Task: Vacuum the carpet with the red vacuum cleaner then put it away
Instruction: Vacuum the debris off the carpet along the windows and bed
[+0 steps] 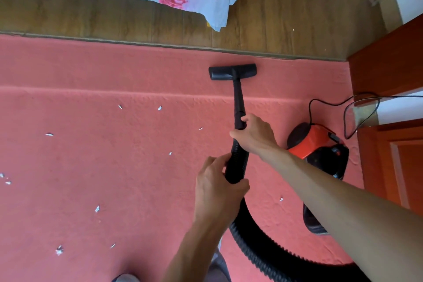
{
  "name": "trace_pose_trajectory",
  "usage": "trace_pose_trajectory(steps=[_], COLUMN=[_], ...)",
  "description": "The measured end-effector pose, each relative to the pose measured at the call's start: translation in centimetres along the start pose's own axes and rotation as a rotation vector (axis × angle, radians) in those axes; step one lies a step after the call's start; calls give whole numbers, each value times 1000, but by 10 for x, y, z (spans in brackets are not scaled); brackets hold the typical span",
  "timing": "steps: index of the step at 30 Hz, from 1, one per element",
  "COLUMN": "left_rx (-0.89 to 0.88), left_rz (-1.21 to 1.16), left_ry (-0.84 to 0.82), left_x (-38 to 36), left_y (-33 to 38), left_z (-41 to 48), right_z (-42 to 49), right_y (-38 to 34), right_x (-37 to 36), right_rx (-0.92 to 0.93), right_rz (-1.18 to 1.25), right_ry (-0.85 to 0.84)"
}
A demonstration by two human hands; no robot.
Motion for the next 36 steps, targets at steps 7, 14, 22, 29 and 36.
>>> trace_pose_trajectory(steps=[7, 14, 22, 29, 36], left_rx=[6, -83, -38, 59, 101], left_rz=[95, -17, 42, 79, 112], left_ry=[18, 25, 36, 56, -7], left_x=[-17, -10, -14, -15, -24], left_y=[1, 8, 10, -9, -10], left_z=[20, -24, -5, -5, -45], right_z=[24, -1, 14, 2, -42], right_y=[9, 43, 29, 17, 25], right_x=[-4, 3, 9, -5, -7], right_rx=[20, -78, -66, -6, 39], right_rz=[51, 199, 222, -49, -214], right_ry=[-15, -185, -156, -156, -182])
Point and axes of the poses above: each hand's wrist, its own z-axis towards the middle knuckle, its own x-axis out of the back of the hand, y = z × x, the point moved 5 cm from there along z, towards the middle knuckle, and after that the axes turned 8 degrees about -z, right-handed, at the moved point
